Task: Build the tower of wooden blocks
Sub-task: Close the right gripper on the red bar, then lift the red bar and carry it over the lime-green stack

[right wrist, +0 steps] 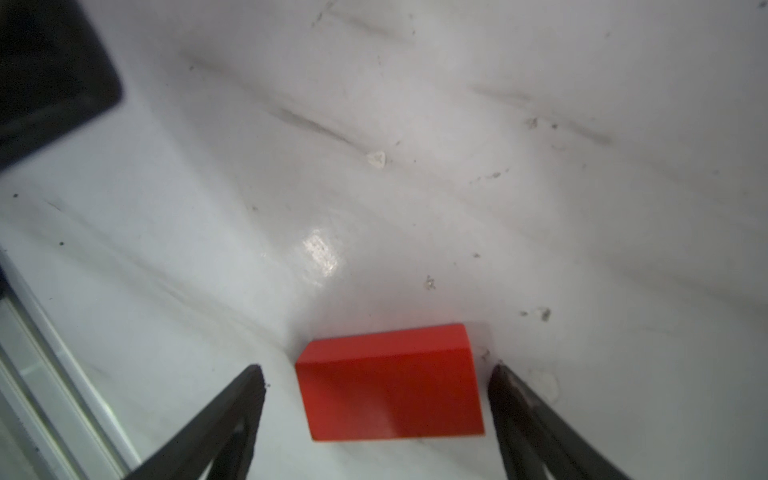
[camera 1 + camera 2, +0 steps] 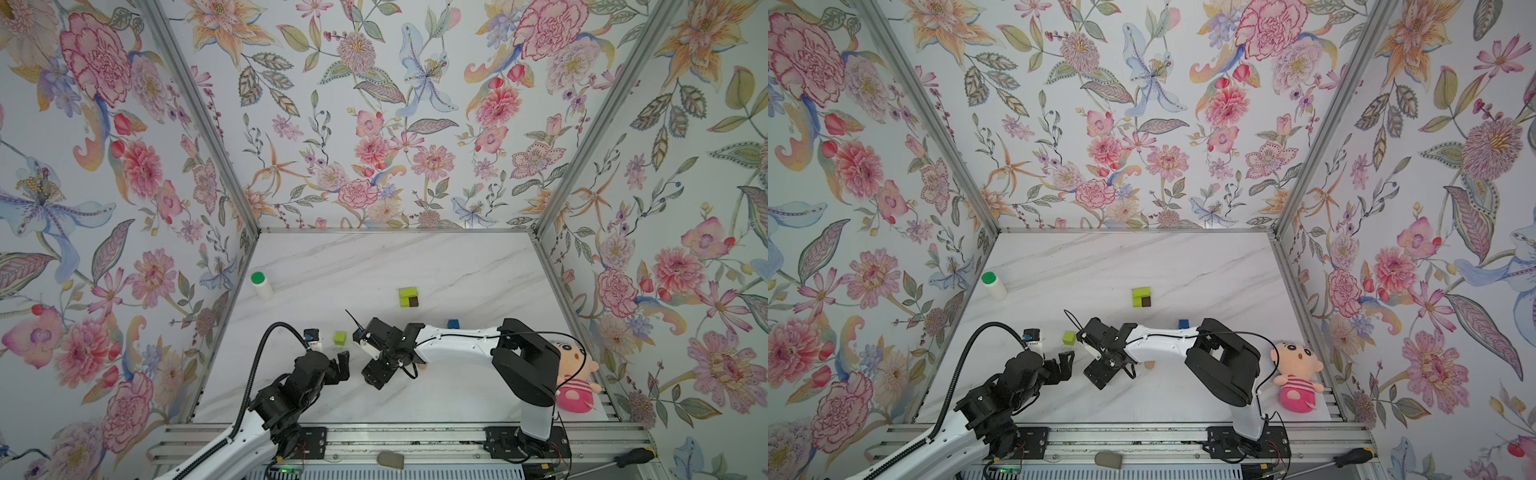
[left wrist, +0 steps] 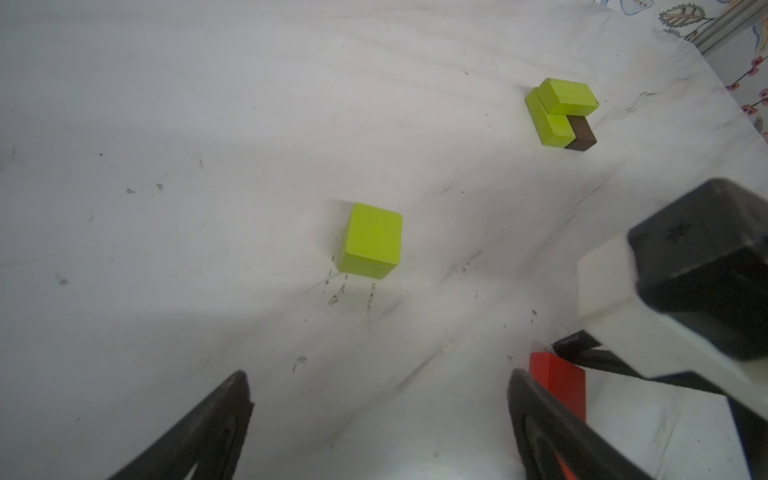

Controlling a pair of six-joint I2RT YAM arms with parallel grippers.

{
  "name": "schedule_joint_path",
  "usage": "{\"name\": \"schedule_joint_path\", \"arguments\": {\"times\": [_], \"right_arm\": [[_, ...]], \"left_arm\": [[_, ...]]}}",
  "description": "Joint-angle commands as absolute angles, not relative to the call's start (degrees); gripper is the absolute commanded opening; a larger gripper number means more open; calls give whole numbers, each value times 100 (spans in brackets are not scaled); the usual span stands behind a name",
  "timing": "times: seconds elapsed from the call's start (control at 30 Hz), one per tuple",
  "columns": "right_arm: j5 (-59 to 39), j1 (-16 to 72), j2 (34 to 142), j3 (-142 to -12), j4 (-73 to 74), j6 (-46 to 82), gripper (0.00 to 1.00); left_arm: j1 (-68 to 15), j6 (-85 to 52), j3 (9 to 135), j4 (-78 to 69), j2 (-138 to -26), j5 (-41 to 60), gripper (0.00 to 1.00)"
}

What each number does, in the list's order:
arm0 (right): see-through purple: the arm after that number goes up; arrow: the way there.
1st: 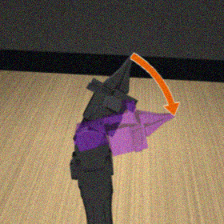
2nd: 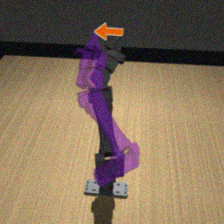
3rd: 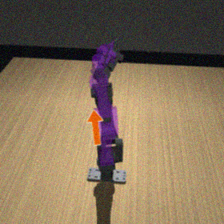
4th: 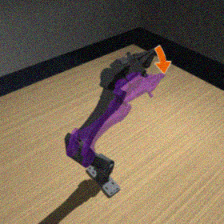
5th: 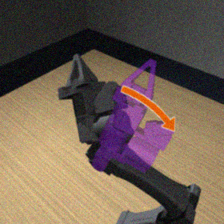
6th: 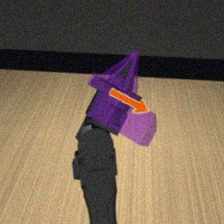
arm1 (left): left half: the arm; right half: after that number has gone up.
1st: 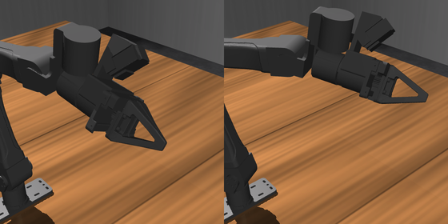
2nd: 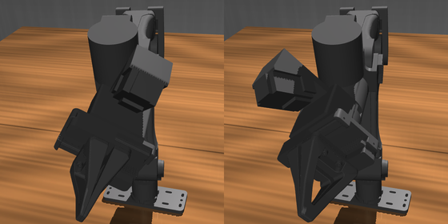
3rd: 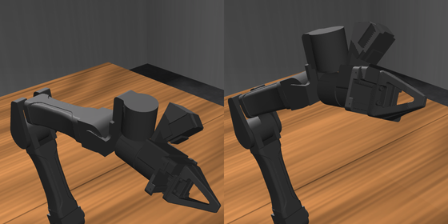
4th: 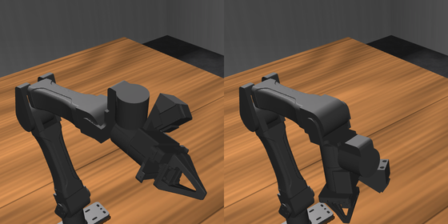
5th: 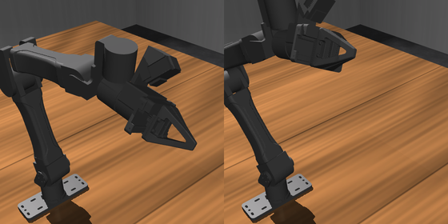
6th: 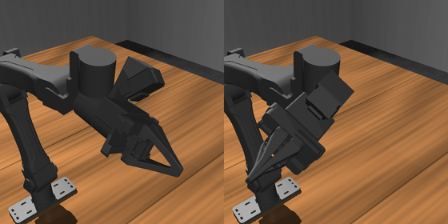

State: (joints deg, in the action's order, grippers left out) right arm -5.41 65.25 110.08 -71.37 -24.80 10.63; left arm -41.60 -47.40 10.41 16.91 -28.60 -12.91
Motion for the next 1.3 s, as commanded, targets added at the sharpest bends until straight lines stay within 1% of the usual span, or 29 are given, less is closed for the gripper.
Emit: {"name": "schedule_joint_path", "arguments": {"times": [0.0,0.27,0.43,0.6,0.63,0.9,1.07,1.27], "right_arm": [[-276,6584,11231,-7222,-2769,960,85],[56,6679,11264,-7270,-2891,923,75],[225,6749,11336,-7286,-2957,914,73],[376,6770,11320,-7286,-2980,949,61],[397,6773,11304,-7285,-2984,964,60],[600,6655,11028,-7272,-2979,1209,55],[534,6475,10777,-7295,-2988,1324,54],[443,6098,10533,-7331,-3013,1423,54]], "left_arm": [[-4221,-4720,1187,1767,-2809,-1482,98],[-4219,-4721,1164,1784,-2752,-1492,98],[-4224,-4731,1161,1781,-2725,-1494,98],[-4217,-4729,1168,1793,-2714,-1486,97],[-4228,-4731,1163,1785,-2707,-1486,98],[-4218,-4709,1186,1774,-2702,-1503,98],[-4221,-4605,1269,1701,-2789,-1581,99],[-4222,-4309,1585,1553,-3151,-1705,99]]}}
